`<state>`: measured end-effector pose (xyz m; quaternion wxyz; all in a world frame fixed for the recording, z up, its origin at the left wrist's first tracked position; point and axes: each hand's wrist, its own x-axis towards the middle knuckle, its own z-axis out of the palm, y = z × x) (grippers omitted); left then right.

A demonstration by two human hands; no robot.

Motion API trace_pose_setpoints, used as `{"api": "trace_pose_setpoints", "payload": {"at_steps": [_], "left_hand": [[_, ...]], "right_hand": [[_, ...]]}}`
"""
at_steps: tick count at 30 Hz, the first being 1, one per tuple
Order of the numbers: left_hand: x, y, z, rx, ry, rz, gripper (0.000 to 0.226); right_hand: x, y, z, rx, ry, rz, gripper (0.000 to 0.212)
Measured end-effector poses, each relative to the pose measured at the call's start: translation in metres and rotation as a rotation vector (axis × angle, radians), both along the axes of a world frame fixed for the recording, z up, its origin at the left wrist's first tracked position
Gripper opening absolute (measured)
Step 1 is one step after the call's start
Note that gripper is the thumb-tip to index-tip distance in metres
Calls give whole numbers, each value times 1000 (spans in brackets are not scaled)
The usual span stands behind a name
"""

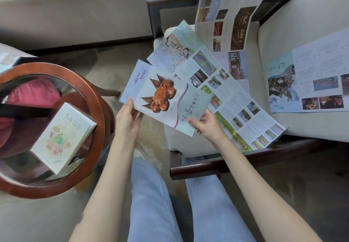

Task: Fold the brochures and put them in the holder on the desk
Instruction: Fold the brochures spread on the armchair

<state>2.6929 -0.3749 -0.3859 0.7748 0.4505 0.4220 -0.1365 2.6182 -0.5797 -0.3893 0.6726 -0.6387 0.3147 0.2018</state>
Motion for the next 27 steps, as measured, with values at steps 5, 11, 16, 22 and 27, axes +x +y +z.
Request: {"api": "trace_pose_setpoints", "payload": {"at_steps": [5, 11, 16, 22, 27], "left_hand": [[-10, -12, -1, 312, 68, 123, 37], [-30, -45, 9, 1211, -726, -797, 48], [-19, -60, 6, 1135, -666, -1226, 28], [-20, -36, 0, 1131, -541, -1328, 27], [-25, -36, 1, 1239, -663, -1405, 23]], "right_hand": [[9, -19, -1, -219, -67, 97, 25], [6, -47, 1, -633, -134, 637, 41], [3, -63, 3, -489, -121, 563, 36], [-3, -91, -2, -349, -41, 391, 37], [8, -63, 8, -868, -234, 448, 61]]}}
